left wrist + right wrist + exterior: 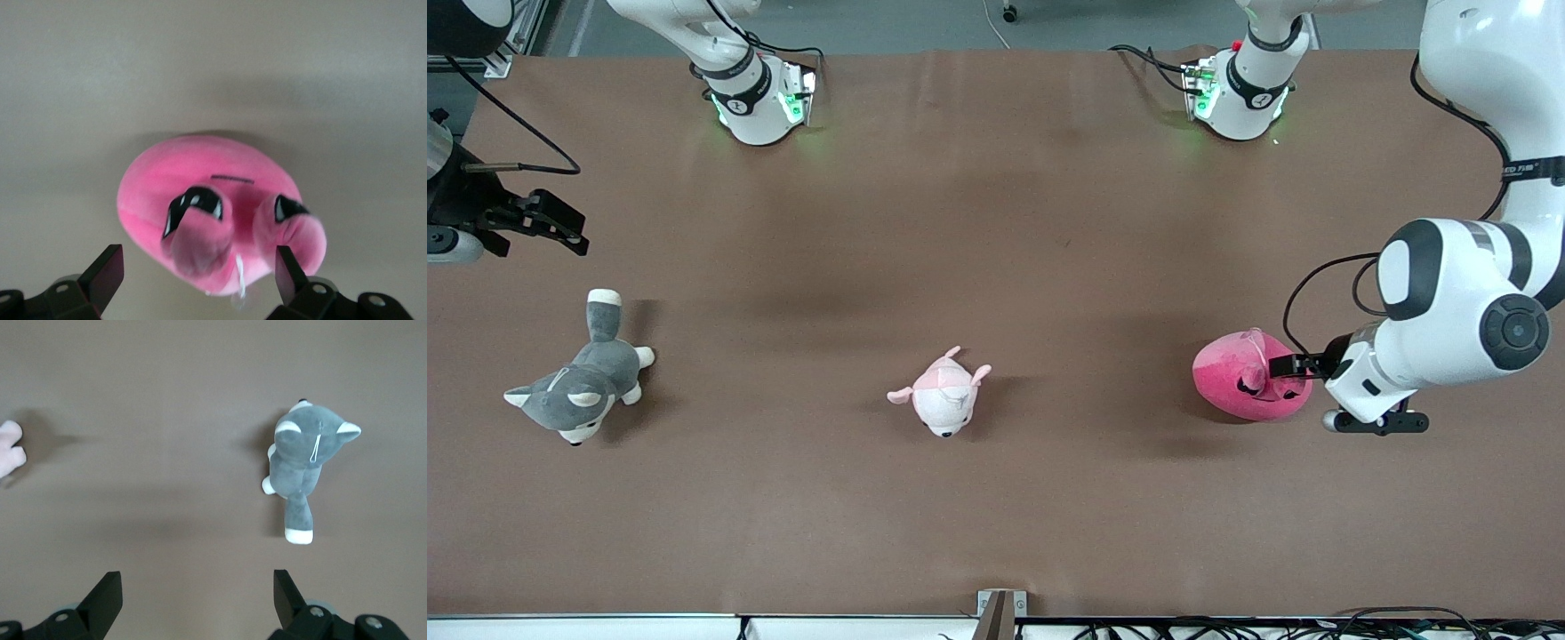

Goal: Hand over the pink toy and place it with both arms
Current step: 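Reach the left gripper down to the pink plush toy and grasp it, then lift the pink toy with the left gripper while the right gripper approaches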

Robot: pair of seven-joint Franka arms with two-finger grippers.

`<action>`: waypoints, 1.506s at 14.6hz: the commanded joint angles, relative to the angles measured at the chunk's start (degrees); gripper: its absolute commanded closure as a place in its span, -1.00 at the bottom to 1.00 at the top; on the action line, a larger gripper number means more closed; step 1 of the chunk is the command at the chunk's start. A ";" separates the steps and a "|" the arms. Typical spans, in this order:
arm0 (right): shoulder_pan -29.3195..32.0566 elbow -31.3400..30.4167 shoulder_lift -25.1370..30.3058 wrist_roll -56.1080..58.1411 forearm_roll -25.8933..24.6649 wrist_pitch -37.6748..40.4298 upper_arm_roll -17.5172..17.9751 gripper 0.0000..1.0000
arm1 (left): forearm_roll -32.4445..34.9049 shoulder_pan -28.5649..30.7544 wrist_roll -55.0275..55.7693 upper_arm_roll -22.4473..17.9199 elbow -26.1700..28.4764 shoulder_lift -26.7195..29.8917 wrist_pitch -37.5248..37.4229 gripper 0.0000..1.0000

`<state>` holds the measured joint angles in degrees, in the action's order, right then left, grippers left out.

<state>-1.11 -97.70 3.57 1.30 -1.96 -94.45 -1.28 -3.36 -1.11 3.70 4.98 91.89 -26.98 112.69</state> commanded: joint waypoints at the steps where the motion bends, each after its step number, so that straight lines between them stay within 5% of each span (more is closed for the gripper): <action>1: -0.03 1.37 -1.89 -0.42 0.56 2.07 -0.04 -1.00 | 0.46 -0.04 0.52 -0.14 -0.92 -1.85 2.61 -0.87; 7: -0.21 2.16 -3.66 -0.33 0.64 1.99 -0.04 -1.00 | 0.46 0.67 1.91 -0.14 -0.92 -2.64 2.80 0.88; 8: -0.30 2.25 -3.66 -0.33 0.64 1.99 -0.04 -1.00 | 0.46 0.75 3.75 -0.14 -0.92 -2.47 2.71 1.00; 15: 0.49 1.99 -3.66 -0.33 6.26 2.52 -0.30 -1.00 | 0.29 -0.04 15.08 3.89 -2.85 -0.19 2.71 1.00; 19: -0.12 2.16 -3.75 -0.42 6.27 2.43 -0.21 -0.97 | 0.20 -0.04 26.33 11.26 -7.24 0.78 2.36 1.00; 22: -0.03 2.16 -3.75 -0.68 7.75 2.51 -0.21 -0.71 | -1.29 -0.65 36.08 17.68 -11.54 0.70 2.62 1.00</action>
<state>-1.22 -96.34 0.15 1.27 4.03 -92.70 -1.47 -3.75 -1.33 34.42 19.71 83.18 -26.48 115.62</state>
